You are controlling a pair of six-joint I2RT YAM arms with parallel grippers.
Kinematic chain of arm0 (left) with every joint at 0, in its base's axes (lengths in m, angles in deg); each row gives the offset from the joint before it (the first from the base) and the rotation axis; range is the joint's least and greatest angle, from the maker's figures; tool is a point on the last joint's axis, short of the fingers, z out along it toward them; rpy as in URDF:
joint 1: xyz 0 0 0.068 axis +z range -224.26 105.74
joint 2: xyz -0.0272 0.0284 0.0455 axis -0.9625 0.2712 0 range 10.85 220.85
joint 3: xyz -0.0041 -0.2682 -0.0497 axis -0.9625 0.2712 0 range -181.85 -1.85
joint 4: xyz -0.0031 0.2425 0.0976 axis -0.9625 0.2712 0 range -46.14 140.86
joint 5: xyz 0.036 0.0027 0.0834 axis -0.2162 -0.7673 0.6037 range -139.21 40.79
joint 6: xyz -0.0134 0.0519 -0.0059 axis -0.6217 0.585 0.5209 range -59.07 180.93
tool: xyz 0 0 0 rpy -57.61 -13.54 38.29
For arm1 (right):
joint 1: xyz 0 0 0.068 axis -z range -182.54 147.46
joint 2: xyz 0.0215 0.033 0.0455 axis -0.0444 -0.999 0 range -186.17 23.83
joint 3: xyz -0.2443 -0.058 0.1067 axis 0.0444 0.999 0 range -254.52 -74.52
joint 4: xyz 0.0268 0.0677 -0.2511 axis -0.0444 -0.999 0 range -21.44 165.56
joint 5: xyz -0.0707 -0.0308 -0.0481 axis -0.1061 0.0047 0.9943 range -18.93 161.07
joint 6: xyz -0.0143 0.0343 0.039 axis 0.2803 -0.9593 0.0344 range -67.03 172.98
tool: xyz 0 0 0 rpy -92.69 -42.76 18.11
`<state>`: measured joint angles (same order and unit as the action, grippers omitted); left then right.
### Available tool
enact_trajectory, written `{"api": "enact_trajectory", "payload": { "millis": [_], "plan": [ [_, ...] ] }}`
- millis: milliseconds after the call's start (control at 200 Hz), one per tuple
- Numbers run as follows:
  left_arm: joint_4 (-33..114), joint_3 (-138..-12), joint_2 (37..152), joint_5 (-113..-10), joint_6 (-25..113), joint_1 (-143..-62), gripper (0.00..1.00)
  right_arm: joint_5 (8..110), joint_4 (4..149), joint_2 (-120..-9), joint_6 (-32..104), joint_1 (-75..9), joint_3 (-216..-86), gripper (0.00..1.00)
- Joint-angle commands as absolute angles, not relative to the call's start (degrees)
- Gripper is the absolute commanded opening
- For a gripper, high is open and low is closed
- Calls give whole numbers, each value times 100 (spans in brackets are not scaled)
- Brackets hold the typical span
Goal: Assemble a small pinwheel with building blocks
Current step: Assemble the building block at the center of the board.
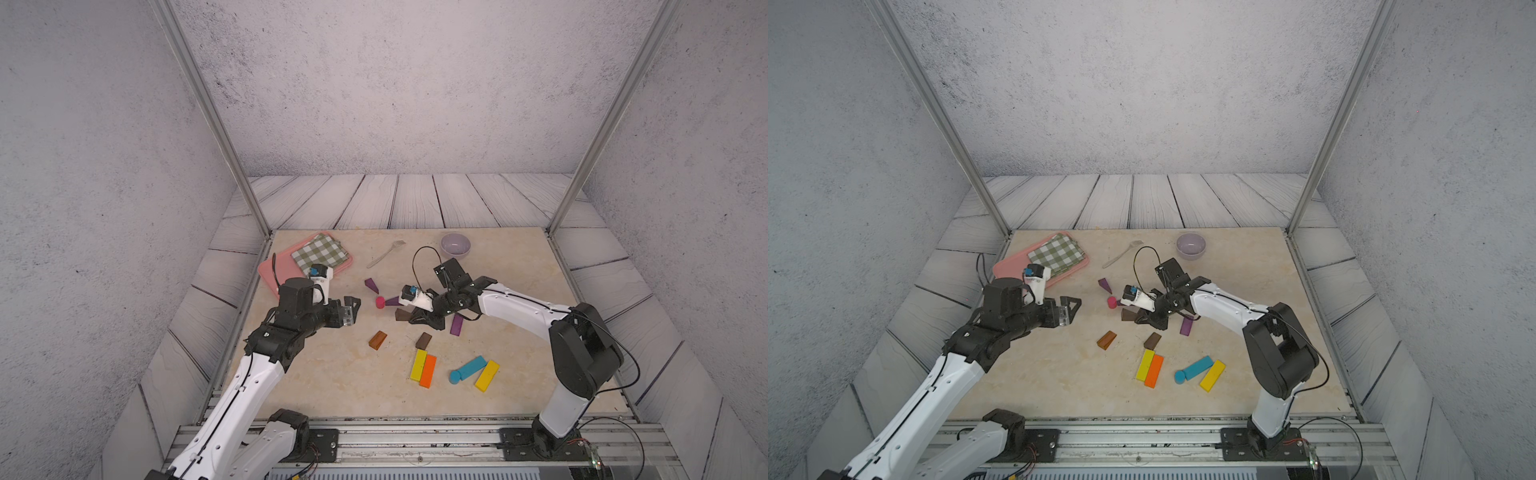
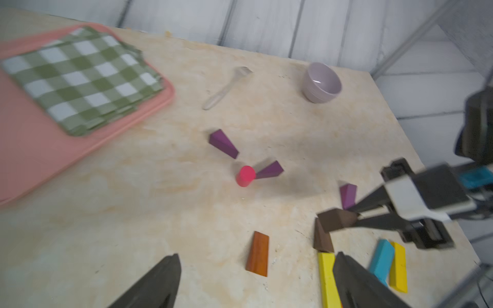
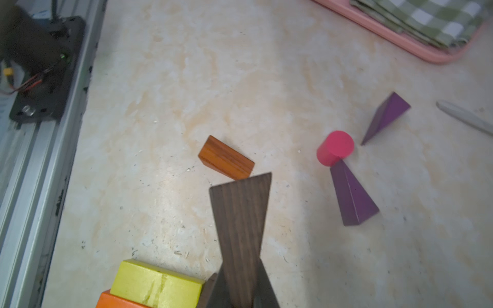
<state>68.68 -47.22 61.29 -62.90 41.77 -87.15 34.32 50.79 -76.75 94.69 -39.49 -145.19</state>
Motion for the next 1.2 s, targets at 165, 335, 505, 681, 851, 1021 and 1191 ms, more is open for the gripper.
{"api": "enact_trajectory", "payload": {
  "millis": [165, 335, 505, 681, 851, 1021, 1191],
  "plan": [
    [7101, -4622, 6234, -5916, 3822, -7822, 96, 3443, 3131, -9201, 11953, -4656, -16804, 0],
    [6768, -4272, 5886, -5972, 3723, -7764, 96, 3913, 2576, -10243, 12302, -4742, -18060, 0],
    [6670, -4176, 6009, -6231, 3719, -7753, 96, 4265, 2230, -11073, 12707, -4762, -18912, 0],
    [6577, -4175, 6170, -6436, 3711, -7744, 96, 4470, 2126, -11635, 12910, -4783, -19654, 0],
    [6492, -4141, 6171, -6544, 3685, -7704, 96, 4802, 1826, -12131, 13080, -4860, -20323, 0],
    [6364, -4061, 6244, -6676, 3643, -7690, 96, 4821, 1945, -12386, 13001, -4860, -20446, 0],
    [6330, -4086, 6424, -6791, 3623, -7648, 96, 4787, 1943, -12499, 12874, -4868, -20527, 9]
  ]
}}
